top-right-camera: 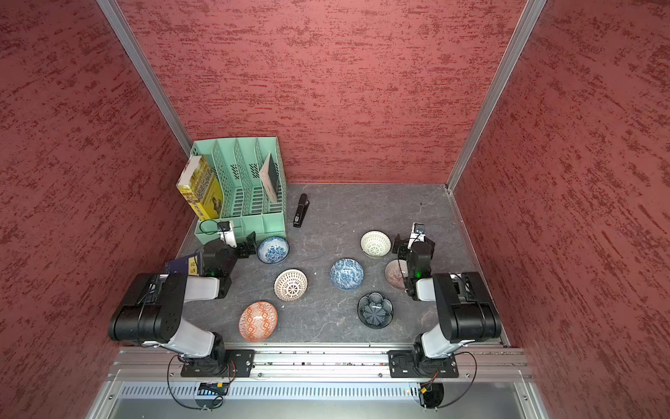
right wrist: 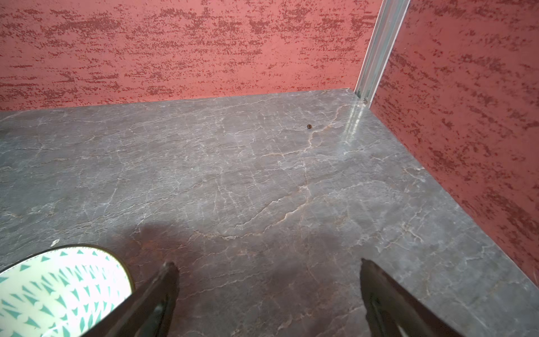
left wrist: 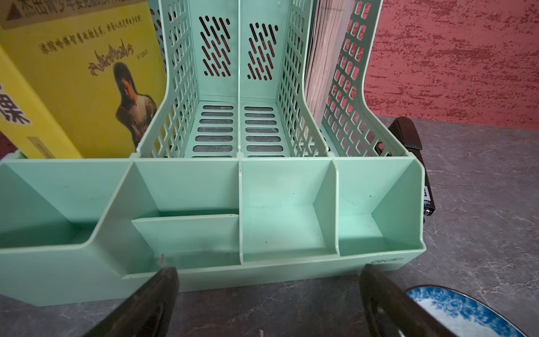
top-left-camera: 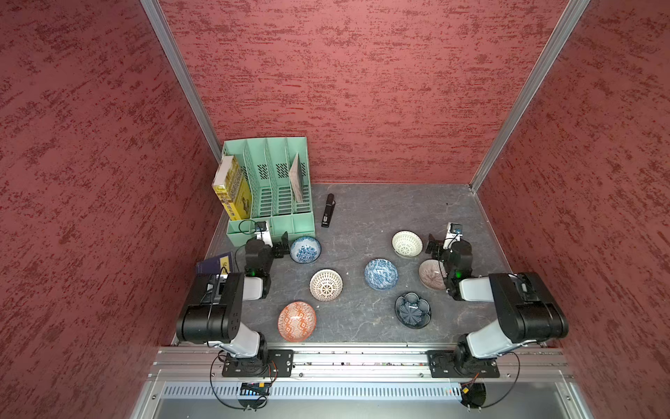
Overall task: Stack the bowls
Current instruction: Pick up the bowl from the center of the board.
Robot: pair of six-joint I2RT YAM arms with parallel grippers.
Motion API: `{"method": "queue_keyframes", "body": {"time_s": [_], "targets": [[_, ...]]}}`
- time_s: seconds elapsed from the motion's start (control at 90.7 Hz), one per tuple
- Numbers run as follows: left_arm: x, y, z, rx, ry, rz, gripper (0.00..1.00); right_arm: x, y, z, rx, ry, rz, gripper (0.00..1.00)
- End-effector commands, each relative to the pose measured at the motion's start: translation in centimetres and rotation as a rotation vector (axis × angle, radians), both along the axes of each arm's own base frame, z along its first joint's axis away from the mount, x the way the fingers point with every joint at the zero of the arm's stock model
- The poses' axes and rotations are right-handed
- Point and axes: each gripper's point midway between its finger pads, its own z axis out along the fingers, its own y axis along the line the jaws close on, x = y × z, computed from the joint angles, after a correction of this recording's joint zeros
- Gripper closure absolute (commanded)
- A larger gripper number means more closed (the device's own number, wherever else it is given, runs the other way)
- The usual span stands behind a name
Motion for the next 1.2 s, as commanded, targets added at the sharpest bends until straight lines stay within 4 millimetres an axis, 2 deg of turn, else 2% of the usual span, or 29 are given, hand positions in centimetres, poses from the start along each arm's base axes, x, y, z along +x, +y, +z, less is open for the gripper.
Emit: {"method": "queue_keyframes", "body": {"time_s": [0.0,1.069,1.135,1.19], "targets": [[0.4,-0.1,1.0,0.014,-0.033,-0.007,0.0,0.6,0.3,1.8,0.002,-0.057,0.016,0.02],[0.4,0.0,0.9,0.011,-0.031,-0.012,0.0,0.6,0.4,1.7,0.004,-0.054,0.019,0.02],[0.4,0.4,1.2,0.024,-0.031,0.037,0.0,0.6,0.4,1.7,0.002,-0.057,0.018,0.02],[0.1,1.0,2.3,0.047,-0.029,0.096,0.0,0.6,0.2,2.0,-0.002,-0.064,0.007,0.02]]}}
